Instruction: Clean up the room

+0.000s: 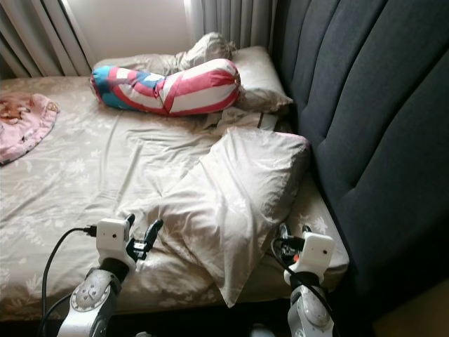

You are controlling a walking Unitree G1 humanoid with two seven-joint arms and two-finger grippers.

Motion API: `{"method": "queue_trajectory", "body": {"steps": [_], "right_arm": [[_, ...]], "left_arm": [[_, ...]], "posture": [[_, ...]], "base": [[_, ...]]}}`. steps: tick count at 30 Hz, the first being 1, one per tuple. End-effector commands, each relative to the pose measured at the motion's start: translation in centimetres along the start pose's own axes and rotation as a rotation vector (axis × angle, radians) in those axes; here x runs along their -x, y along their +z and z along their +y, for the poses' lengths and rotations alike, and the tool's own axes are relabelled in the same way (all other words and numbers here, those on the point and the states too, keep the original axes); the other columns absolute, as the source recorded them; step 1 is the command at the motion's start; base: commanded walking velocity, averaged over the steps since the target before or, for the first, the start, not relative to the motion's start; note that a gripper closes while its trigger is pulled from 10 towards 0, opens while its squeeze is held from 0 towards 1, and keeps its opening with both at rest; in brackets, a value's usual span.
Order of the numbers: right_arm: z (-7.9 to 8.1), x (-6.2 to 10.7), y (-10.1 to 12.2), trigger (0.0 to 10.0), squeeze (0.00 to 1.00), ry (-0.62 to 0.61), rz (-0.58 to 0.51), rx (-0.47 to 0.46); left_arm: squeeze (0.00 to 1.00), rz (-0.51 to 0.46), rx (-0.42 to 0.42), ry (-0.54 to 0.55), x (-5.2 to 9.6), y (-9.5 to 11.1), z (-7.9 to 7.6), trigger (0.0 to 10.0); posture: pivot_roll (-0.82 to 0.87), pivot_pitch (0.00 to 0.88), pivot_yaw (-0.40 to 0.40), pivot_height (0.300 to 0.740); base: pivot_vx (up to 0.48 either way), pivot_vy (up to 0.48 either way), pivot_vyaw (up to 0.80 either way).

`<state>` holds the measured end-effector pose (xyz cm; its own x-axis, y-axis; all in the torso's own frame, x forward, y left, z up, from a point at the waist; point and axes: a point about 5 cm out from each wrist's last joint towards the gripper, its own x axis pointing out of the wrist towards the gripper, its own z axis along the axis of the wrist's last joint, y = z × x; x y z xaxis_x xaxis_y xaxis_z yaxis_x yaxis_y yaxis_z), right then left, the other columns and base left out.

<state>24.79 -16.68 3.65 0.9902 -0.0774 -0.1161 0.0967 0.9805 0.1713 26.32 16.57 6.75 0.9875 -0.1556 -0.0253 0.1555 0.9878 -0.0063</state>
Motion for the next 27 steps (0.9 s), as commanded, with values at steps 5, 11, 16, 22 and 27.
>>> {"method": "queue_trajectory", "body": {"steps": [5, 11, 16, 22, 27], "right_arm": [[0.47, -0.02, -0.21, 10.0, 0.0, 0.023, 0.013, -0.013], [0.62, -0.03, -0.3, 10.0, 0.0, 0.036, 0.019, -0.008], [0.76, 0.02, -0.46, 10.0, 0.0, 0.049, 0.029, -0.006], [0.95, 0.04, -0.62, 10.0, 0.0, 0.068, 0.043, -0.002], [1.18, 0.12, -0.92, 10.0, 0.0, 0.088, 0.064, 0.019]], "left_arm": [[0.0, 0.003, -0.007, 0.009, 0.0, 0.11, 0.25, 10.0], [0.0, 0.006, -0.009, 0.014, -0.03, 0.08, 0.32, 10.0], [0.0, 0.007, -0.007, 0.015, -0.06, 0.07, 0.35, 10.0], [0.0, 0.005, -0.007, 0.015, -0.07, 0.08, 0.35, 10.0], [0.0, 0.001, -0.007, 0.012, -0.12, 0.15, 0.33, 10.0]], "posture": [[-0.11, 0.005, -0.013, 0.66], [-0.11, 0.005, -0.013, 0.66], [-0.11, 0.005, -0.013, 0.66], [-0.11, 0.005, -0.013, 0.66], [-0.11, 0.006, -0.013, 0.66]], "base": [[0.0, 0.0, 0.0], [0.174, 0.0, 0.0], [0.289, 0.0, 0.0], [0.302, 0.0, 0.0], [0.185, 0.0, 0.0]]}}
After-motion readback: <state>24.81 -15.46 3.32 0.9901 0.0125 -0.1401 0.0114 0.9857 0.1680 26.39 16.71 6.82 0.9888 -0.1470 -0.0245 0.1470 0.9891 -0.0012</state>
